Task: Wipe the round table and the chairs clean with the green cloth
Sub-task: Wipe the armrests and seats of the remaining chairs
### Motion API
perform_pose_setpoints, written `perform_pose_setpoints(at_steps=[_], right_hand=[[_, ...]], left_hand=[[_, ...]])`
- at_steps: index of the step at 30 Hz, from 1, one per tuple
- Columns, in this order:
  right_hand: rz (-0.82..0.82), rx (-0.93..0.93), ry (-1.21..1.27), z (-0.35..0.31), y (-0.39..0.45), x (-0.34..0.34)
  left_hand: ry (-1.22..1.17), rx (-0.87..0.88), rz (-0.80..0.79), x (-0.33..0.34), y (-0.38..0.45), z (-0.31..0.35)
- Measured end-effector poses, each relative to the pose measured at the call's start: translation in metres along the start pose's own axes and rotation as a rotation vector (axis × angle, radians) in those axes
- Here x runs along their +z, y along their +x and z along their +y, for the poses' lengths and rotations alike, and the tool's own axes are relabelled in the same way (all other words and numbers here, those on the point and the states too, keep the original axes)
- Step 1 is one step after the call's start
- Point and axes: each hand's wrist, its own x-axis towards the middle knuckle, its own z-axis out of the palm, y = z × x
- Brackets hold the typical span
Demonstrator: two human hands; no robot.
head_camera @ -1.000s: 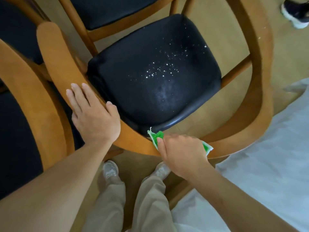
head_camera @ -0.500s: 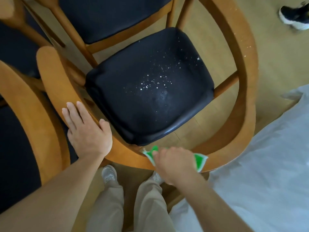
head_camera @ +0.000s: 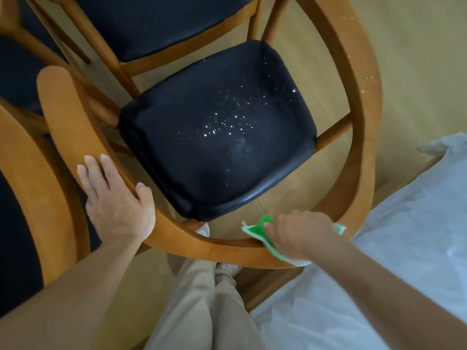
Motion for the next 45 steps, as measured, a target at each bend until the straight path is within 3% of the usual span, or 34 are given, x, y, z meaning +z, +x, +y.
perform_pose_setpoints(at_steps=[4,8,14,19,24,29,31,34,39,45], right_hand=[[-0.133,0.19,-0.05,0.052,-0.001,-0.009],[-0.068,0.306,-0.026,0.041,0.005,-0.006],[-0.043,-0.011,0.112,-0.048,0.018,0.003],[-0.007,0.005,0.191,-0.069,0.028,0.002],[0.004,0.024,0.137,-0.014,0.014,0.002],[-0.129,0.16,-0.017,0.079,0.02,-0.008],[-0.041,0.236,-0.072,0.105,0.026,-0.011],[0.028,0.287,-0.108,0.119,0.035,-0.014],[-0.117,0.177,0.022,0.081,0.038,-0.003],[-0.192,-0.097,0.261,0.019,0.026,0.001]], left_hand=[[-0.018,-0.008,-0.009,-0.001,-0.001,0.001],[-0.016,-0.006,-0.005,-0.001,0.0,0.001],[-0.012,-0.015,-0.016,-0.003,-0.002,0.001],[-0.027,0.01,-0.014,-0.006,-0.001,0.002],[-0.018,0.004,-0.029,-0.013,-0.003,0.005],[0.055,-0.079,-0.141,-0.016,-0.006,0.024],[0.06,-0.079,-0.184,-0.014,-0.023,0.049],[0.045,0.074,-0.314,0.0,-0.063,0.092],[-0.069,0.03,-0.588,0.029,-0.114,0.128],[-0.128,-0.023,-0.59,0.031,-0.108,0.12]])
